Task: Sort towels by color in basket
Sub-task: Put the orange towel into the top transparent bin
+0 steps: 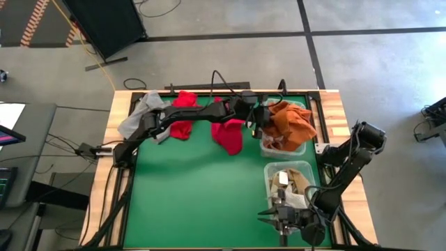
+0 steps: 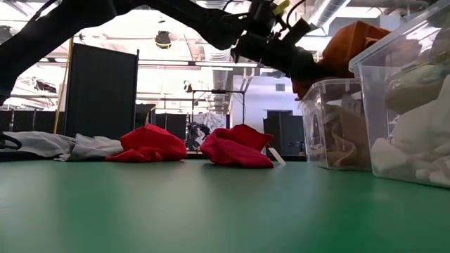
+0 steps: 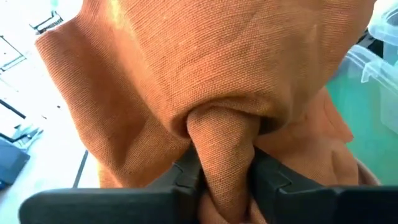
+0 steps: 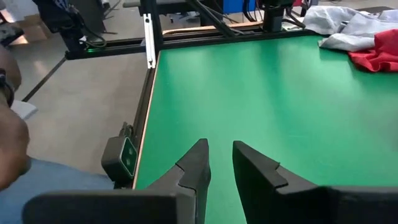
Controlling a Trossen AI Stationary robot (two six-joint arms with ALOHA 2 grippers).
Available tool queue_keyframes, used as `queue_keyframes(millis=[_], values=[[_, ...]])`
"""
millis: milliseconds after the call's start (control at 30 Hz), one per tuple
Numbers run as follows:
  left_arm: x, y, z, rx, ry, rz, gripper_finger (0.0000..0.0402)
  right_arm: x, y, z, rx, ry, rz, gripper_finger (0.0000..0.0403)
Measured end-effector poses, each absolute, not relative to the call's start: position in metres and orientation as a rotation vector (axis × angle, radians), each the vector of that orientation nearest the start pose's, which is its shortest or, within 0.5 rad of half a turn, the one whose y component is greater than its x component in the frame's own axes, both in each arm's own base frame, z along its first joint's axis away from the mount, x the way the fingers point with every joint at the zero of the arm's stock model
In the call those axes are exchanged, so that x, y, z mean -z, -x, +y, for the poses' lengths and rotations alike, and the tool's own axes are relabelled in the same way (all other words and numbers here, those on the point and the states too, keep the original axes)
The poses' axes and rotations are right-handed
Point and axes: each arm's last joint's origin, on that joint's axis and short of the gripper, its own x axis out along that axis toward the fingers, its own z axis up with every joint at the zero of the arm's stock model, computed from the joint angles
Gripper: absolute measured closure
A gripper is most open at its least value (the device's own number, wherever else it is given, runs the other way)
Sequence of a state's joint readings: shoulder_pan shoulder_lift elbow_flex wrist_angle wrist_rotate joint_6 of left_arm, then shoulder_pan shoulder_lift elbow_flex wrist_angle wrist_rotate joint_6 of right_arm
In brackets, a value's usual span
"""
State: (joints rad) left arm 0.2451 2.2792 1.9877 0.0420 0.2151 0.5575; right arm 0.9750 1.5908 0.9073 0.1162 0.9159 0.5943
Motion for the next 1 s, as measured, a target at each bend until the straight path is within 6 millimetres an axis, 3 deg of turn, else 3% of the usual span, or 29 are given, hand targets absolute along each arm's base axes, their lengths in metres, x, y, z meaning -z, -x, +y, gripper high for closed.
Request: queue_keyframes(millis=[133,267,533,733,1000], values=[[-0.268,-0.522,0.124,0.044,-0.518,0.244,0.0313,-0.219,-0.201,0.255,0.049,-0.097,0.305,0.0302],[-0.266,-0.522,0.124,0.048,-0.515,0.257,0.0269,-0.242,-0.195,0.255,0.122,0.002,0.216,0.0302],[-0.265,-0.521,0.124,0.049,-0.471,0.273,0.0191,-0.282,-0.167,0.241,0.497,0.236,0.064,0.0302],[-0.265,-0.522,0.122,0.085,-0.465,0.255,0.0181,-0.301,-0.176,0.216,0.58,0.279,0.083,0.0302],[-0.285,-0.516,0.11,0.105,-0.469,0.231,0.0181,-0.301,-0.185,0.179,0.682,0.358,0.127,0.0302]])
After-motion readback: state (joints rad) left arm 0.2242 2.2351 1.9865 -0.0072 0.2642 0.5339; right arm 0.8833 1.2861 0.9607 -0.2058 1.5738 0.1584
